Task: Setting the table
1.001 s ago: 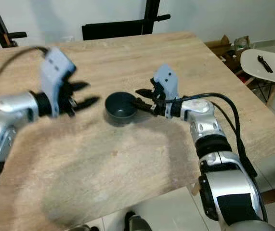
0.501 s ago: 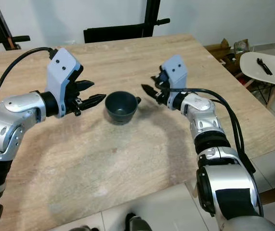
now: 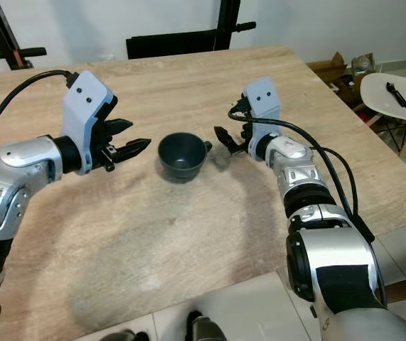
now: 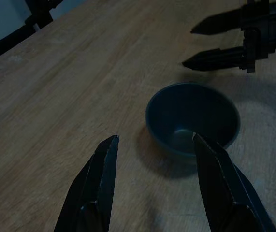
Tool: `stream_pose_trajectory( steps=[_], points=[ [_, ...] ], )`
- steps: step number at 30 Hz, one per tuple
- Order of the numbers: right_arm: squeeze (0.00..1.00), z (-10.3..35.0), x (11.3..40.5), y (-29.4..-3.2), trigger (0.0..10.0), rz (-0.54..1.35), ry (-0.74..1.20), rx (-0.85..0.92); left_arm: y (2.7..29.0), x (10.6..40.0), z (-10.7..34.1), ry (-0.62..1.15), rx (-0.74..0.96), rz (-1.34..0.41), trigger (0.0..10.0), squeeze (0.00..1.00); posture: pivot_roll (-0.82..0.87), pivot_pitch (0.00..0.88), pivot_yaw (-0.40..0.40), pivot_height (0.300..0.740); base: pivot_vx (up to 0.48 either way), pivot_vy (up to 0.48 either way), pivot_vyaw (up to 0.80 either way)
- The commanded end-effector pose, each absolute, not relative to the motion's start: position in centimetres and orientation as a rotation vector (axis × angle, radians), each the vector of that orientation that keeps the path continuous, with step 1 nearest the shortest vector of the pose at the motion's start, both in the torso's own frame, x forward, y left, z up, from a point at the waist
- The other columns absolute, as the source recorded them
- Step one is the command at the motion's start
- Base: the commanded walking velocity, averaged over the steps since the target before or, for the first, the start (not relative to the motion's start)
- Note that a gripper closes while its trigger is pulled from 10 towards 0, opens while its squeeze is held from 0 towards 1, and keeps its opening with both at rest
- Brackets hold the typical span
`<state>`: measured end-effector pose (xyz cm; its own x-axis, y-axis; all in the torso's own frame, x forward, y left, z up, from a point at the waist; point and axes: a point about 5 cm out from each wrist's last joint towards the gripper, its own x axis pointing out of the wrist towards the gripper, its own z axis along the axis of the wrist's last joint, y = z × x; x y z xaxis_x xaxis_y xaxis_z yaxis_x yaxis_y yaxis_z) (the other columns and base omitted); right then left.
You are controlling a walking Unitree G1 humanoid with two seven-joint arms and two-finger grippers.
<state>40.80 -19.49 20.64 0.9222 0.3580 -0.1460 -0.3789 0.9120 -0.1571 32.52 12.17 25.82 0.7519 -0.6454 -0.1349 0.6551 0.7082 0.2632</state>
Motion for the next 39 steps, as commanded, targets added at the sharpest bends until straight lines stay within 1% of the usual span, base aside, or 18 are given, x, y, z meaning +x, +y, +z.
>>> stream_pose_trajectory(
  steps=[1, 7, 12, 17, 18, 19, 20, 21, 27, 36, 39],
  points=[
    [0.0, 20.4, 40.8, -19.9, 10.0, 0.364, 0.153, -0.177, 12.4, 32.2, 25.8, 0.04, 0.299, -0.72, 10.0, 0.0, 0.04, 0.138, 0.042, 0.74, 0.0, 0.0, 0.0],
    [0.0, 19.5, 40.6, -20.1, 10.0, 0.38, 0.227, -0.18, 12.5, 32.0, 25.6, 0.048, 0.298, -0.714, 10.0, 0.0, 0.04, 0.144, 0.037, 0.74, 0.0, 0.0, 0.0],
    [0.0, 18.3, 40.3, -19.7, 10.0, 0.404, 0.285, -0.177, 12.5, 31.9, 25.6, 0.052, 0.293, -0.708, 10.0, 0.0, 0.04, 0.144, 0.035, 0.74, 0.0, 0.0, 0.0],
    [0.0, 18.0, 40.2, -19.4, 10.0, 0.428, 0.297, -0.157, 12.5, 31.9, 25.6, 0.054, 0.292, -0.705, 10.0, 0.0, 0.04, 0.144, 0.035, 0.74, 0.0, 0.0, 0.0],
    [0.0, 17.9, 40.2, -19.3, 8.6, 0.436, 0.303, -0.156, 12.5, 31.9, 25.6, 0.055, 0.291, -0.704, 10.0, 0.0, 0.04, 0.143, 0.035, 0.74, 0.0, 0.0, 0.0],
    [0.0, 17.8, 40.2, -19.2, 3.7, 0.443, 0.309, -0.154, 12.5, 31.9, 25.6, 0.056, 0.29, -0.703, 10.0, 0.0, 0.04, 0.143, 0.034, 0.74, 0.0, 0.0, 0.0],
    [0.0, 17.6, 40.1, -19.1, 0.9, 0.451, 0.317, -0.157, 12.5, 31.9, 25.6, 0.057, 0.29, -0.701, 10.0, 0.0, 0.04, 0.143, 0.034, 0.74, 0.0, 0.0, 0.0],
    [0.0, 17.5, 40.1, -18.9, 0.0, 0.462, 0.324, -0.157, 12.5, 31.9, 25.6, 0.057, 0.289, -0.7, 10.0, 0.0, 0.04, 0.142, 0.033, 0.74, 0.0, 0.0, 0.0],
    [0.0, 17.3, 40.0, -18.7, 0.0, 0.481, 0.334, -0.153, 12.4, 32.0, 25.5, 0.056, 0.284, -0.694, 10.0, 0.0, 0.03, 0.139, 0.03, 0.74, 0.0, 0.0, 0.0],
    [0.0, 17.6, 40.0, -18.6, 0.0, 0.494, 0.312, -0.075, 12.3, 32.1, 25.5, 0.055, 0.278, -0.693, 10.0, 0.0, 0.03, 0.135, 0.031, 0.74, 0.0, 0.0, 0.0],
    [0.0, 17.2, 39.9, -17.5, 0.0, 0.55, 0.315, -0.061, 12.2, 32.1, 25.5, 0.052, 0.276, -0.693, 10.0, 0.0, 0.02, 0.133, 0.031, 0.74, 0.0, 0.0, 0.0]
  ],
)
